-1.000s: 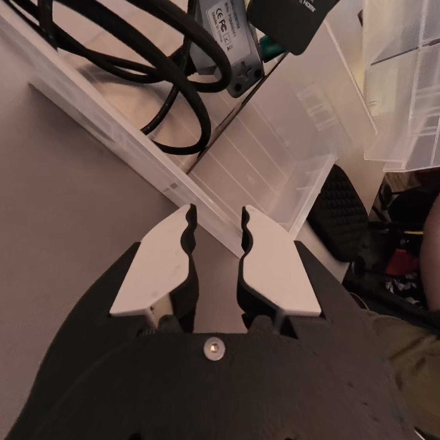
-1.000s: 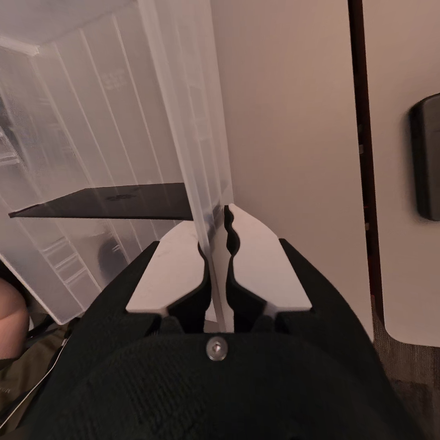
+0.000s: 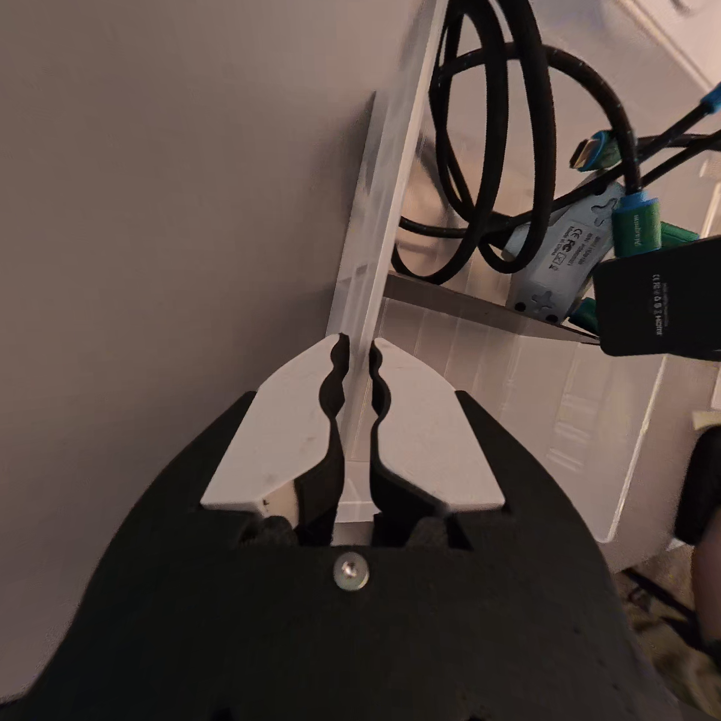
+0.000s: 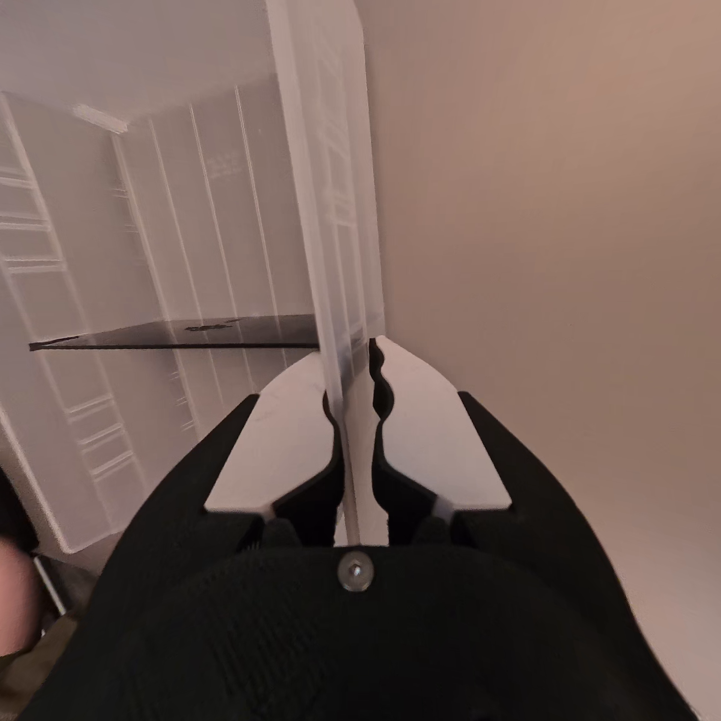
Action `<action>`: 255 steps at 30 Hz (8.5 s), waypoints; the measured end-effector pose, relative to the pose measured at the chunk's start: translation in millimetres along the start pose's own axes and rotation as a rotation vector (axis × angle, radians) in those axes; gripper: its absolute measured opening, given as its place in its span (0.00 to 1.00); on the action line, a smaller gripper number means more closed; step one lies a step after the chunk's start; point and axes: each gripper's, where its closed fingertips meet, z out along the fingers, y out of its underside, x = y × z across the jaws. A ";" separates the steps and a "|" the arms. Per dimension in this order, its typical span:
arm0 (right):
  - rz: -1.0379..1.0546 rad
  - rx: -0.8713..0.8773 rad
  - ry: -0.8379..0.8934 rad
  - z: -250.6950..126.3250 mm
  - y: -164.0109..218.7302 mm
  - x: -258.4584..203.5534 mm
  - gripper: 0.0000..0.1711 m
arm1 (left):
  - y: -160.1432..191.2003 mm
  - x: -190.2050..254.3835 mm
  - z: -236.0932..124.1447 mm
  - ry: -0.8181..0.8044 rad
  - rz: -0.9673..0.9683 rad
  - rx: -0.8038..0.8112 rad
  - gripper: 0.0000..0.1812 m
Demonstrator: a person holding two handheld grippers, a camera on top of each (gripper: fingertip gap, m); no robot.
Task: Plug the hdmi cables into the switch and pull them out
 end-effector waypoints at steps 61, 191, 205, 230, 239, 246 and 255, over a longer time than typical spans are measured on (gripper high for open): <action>-0.386 0.783 0.096 -155.1 -50.5 -45.1 0.14 | -53.9 153.5 -58.5 0.338 0.792 0.737 0.61; -1.241 0.961 -1.510 -158.6 123.9 -428.1 0.09 | 79.6 428.9 -104.5 0.988 1.045 0.693 0.40; -1.248 0.982 -1.615 -161.9 138.2 -433.4 0.09 | 86.6 430.8 -113.9 0.886 1.202 0.869 0.25; -1.536 0.421 -1.762 -132.4 182.0 -393.0 0.08 | 79.7 363.3 -169.5 0.940 1.261 0.891 0.23; -1.596 0.621 -1.597 -130.1 168.6 -398.2 0.09 | 128.8 424.0 -106.3 0.963 1.434 0.705 0.31; -1.595 0.897 -1.511 -139.9 151.1 -399.0 0.10 | 116.1 439.1 -79.2 0.878 1.399 0.790 0.21; -1.537 1.065 -1.433 -127.6 129.3 -401.7 0.11 | 96.1 437.6 -64.3 0.755 1.399 0.911 0.12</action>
